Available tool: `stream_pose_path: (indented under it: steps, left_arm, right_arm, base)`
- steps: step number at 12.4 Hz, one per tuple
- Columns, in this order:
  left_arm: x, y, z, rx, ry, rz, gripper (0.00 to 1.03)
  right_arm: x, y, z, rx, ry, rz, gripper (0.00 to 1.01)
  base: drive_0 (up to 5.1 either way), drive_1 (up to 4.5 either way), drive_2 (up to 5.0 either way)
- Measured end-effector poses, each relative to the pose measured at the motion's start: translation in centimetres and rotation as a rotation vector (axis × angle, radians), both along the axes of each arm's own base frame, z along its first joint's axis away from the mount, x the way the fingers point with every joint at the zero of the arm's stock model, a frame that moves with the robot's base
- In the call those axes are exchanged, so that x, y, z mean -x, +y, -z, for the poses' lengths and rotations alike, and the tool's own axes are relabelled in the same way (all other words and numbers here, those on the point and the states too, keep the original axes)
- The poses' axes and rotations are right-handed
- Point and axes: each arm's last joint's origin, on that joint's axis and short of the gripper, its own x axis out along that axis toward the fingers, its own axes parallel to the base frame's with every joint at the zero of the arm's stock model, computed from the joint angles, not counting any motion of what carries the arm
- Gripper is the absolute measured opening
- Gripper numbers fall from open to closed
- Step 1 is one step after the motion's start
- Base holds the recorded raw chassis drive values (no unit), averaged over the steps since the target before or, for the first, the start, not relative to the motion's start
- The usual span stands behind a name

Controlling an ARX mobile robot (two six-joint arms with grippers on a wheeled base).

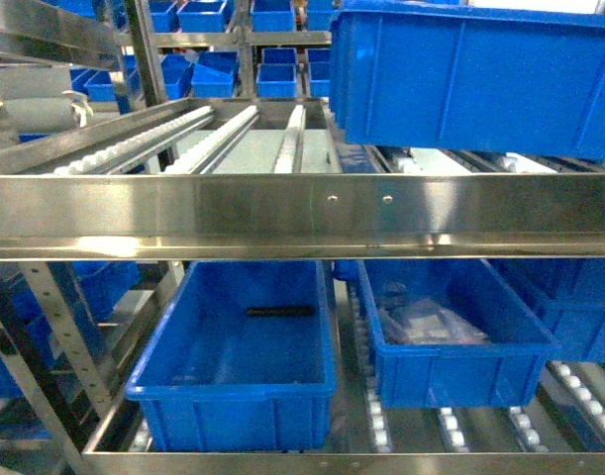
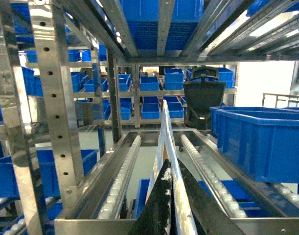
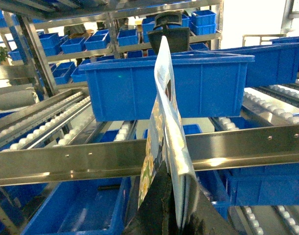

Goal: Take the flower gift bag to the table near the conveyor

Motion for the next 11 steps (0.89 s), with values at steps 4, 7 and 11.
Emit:
stream_pose_path:
  steps: [4,7,11]
  left_arm:
    - [-0.01,0.0,0.01,0.0,0.001,0.0,0.02]
    - [-0.01,-0.01,0.02,0.0,0.002,0.0,0.02]
    - [-0.01,0.0,0.02,0.0,0.002,0.0,0.02]
  right_arm:
    - [0.02,0.0,-0.02,0.0,-0.002,0.0,0.02]
    - [0.01,0.0,0.0,0.0,0.0,0.0,0.02]
    - [0.03,0.01,-0.03,0.001,-0.003,0.0,0.02]
  base:
    - [-4.5,0.76,4.0]
    - [-4.6,0.79,4.0]
    - [-4.7,0.73,3.9]
